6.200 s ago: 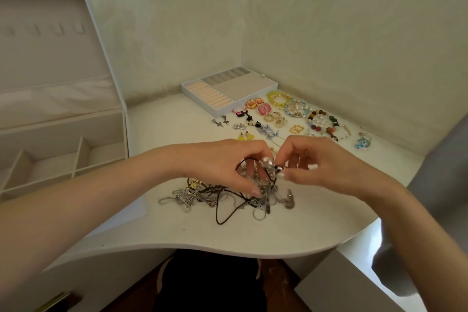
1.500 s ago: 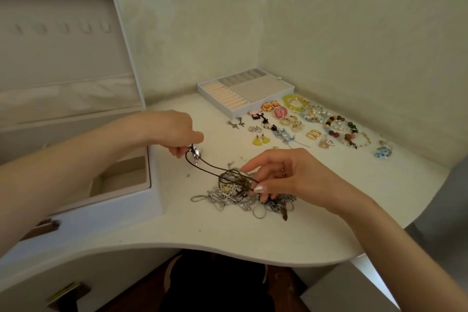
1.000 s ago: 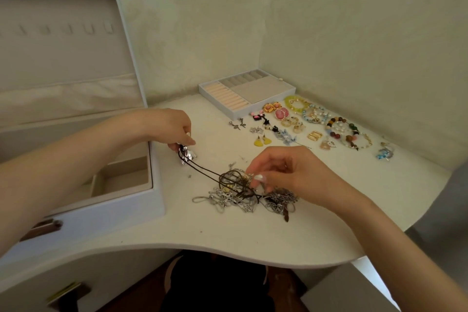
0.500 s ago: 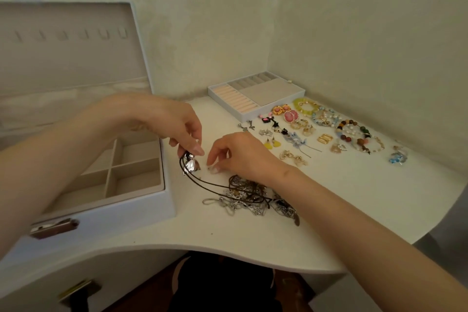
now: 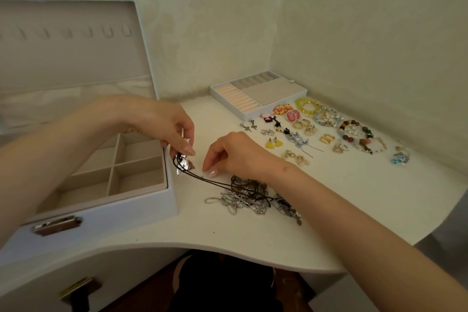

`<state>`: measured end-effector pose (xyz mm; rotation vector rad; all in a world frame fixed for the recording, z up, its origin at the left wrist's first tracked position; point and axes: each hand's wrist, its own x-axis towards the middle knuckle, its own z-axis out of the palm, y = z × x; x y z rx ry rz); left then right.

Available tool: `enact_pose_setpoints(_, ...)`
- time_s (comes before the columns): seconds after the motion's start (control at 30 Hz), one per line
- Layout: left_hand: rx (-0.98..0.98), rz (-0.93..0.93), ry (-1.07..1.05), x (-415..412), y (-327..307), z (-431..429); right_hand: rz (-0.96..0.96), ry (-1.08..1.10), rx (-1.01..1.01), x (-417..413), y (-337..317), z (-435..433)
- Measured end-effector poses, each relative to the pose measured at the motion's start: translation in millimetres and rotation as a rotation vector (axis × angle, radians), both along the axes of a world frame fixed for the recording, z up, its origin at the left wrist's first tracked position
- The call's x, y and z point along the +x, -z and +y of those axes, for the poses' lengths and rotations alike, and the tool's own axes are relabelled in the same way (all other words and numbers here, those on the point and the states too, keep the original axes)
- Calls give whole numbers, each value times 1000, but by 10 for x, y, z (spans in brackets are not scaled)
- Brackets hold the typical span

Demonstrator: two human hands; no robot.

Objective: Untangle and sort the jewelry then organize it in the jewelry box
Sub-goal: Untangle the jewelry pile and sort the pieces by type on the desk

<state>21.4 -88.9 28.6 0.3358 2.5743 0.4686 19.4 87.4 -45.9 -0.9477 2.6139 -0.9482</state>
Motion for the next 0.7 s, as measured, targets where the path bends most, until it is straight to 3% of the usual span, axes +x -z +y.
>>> enact_pose_setpoints(0.27,-7,-1,32,-5,27,33,23,-23,-12,50,56,-162)
enact_pose_setpoints(0.7,-161,201,81,-124,241,220,-6,78,85,-29,-19,411)
